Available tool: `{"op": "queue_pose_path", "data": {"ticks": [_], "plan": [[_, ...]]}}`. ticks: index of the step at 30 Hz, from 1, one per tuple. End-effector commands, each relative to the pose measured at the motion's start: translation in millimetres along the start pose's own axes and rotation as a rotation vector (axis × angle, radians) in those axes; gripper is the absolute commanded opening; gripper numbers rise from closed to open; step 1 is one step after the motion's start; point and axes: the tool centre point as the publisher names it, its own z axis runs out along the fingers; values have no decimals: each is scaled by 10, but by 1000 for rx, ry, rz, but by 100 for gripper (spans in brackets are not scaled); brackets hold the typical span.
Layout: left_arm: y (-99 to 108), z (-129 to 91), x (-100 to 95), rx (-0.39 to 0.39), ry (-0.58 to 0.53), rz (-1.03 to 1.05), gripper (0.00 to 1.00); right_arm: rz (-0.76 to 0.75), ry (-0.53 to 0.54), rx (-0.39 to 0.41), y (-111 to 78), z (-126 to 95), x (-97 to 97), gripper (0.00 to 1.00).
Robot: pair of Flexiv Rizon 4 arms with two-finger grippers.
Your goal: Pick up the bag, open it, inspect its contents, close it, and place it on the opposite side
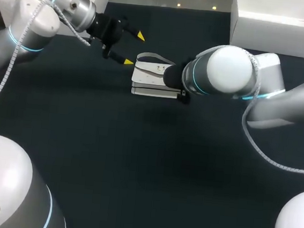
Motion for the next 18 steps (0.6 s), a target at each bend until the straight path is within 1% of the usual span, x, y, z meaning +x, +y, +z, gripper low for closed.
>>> {"op": "queue_pose_path", "data": {"ticks": [1,3,6,18], "plan": [[23,42,-10,7,1,3,100,-2,-51,1,12,92,33,79],[19,48,-10,9,0,5,100,-4,-51,1,10,122,34,71],[12,64,-5,13,-1,12,100,-8,-53,3,11,164,29,50],[3,104,0,31,6,22,100,-26,-56,10,45,297,5,37]]}}
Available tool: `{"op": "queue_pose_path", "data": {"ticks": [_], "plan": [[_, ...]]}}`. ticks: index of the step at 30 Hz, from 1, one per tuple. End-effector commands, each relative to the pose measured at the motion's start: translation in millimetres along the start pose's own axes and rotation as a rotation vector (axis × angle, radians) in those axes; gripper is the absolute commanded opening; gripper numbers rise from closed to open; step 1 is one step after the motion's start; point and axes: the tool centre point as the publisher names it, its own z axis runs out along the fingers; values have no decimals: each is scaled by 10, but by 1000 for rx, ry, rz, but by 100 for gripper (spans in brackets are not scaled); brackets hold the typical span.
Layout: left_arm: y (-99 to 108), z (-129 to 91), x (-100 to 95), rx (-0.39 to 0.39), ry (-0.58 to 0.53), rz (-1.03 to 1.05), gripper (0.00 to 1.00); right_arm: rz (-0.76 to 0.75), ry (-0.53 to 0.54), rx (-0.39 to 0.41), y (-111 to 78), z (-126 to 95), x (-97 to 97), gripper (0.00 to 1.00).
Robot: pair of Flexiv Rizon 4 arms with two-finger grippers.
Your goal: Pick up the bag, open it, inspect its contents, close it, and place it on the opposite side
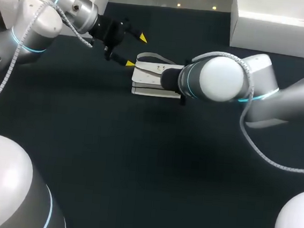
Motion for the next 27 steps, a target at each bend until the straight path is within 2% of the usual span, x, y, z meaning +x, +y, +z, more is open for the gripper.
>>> {"op": "queue_pose_path", "data": {"ticks": [1,4,7,9,18,27], "plan": [[38,21,-9,11,2,2,100,1,-7,1,22,83,25,36],[47,27,-4,11,4,2,100,4,-7,5,18,95,28,29],[55,37,-1,12,7,1,100,7,-8,4,17,96,29,17],[58,46,1,13,9,1,100,7,-9,5,13,96,35,0],[17,133,43,32,-6,28,100,9,-23,6,62,85,108,0],[-77,155,82,34,-36,76,100,23,-47,58,127,92,154,0]]}}
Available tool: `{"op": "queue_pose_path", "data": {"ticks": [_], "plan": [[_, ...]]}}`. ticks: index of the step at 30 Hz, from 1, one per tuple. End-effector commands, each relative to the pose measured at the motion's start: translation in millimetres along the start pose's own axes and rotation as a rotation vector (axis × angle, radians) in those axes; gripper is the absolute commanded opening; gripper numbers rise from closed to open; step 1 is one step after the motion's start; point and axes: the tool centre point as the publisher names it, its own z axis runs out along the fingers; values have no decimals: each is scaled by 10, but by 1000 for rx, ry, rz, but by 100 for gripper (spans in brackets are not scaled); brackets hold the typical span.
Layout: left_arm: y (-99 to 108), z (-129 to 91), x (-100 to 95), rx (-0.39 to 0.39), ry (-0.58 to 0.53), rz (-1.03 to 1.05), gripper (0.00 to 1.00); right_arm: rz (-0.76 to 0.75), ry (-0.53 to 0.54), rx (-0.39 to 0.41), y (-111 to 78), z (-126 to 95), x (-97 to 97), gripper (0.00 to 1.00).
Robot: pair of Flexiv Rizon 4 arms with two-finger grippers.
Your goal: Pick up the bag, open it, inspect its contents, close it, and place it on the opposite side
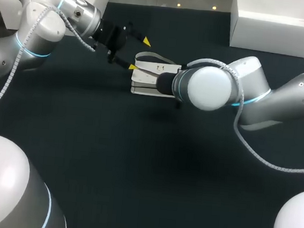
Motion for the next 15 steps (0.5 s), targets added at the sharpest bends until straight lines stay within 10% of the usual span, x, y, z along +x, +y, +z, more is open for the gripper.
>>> {"op": "queue_pose_path", "data": {"ticks": [1,7,15], "plan": [[-42,1,51,4,-27,5,100,2,-11,19,64,6,49,0],[-154,-11,128,34,-48,53,100,2,-11,19,64,6,49,0],[-103,139,249,30,-35,62,55,2,-11,19,64,6,49,0]]}}
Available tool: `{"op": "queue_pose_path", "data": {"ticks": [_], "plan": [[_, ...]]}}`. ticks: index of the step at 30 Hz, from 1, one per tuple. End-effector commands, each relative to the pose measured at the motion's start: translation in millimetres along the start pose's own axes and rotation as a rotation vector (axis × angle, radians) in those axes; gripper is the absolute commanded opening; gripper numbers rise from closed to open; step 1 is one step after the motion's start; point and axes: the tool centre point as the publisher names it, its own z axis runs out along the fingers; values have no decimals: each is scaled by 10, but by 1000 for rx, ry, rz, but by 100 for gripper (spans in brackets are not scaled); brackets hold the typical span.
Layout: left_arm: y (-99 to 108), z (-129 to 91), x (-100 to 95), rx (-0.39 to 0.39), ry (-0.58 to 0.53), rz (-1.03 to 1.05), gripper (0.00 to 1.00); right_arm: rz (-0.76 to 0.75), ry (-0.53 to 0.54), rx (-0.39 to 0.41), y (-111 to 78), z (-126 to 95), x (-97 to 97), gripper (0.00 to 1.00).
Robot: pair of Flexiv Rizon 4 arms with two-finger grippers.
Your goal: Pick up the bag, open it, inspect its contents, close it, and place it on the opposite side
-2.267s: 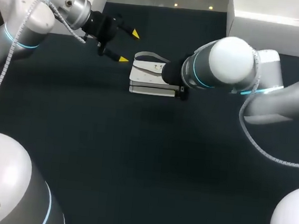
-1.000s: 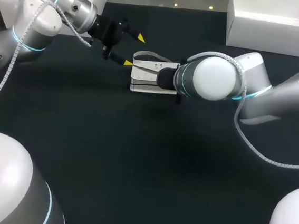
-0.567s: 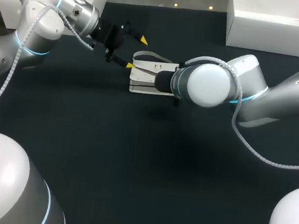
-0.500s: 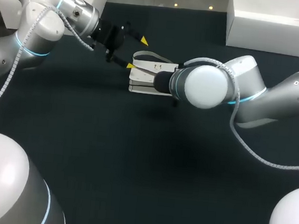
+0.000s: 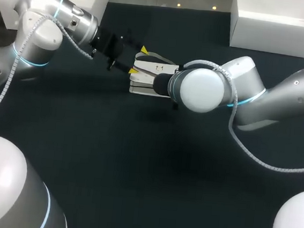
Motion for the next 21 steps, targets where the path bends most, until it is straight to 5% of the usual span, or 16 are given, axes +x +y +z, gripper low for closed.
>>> {"op": "queue_pose_path", "data": {"ticks": [1,16,21], "plan": [[16,115,55,-11,-11,1,54,1,-5,0,11,17,22,0],[167,365,124,-37,22,-26,47,1,-5,0,11,17,22,0],[221,419,114,-51,28,-34,29,1,-5,0,11,17,22,0]]}}
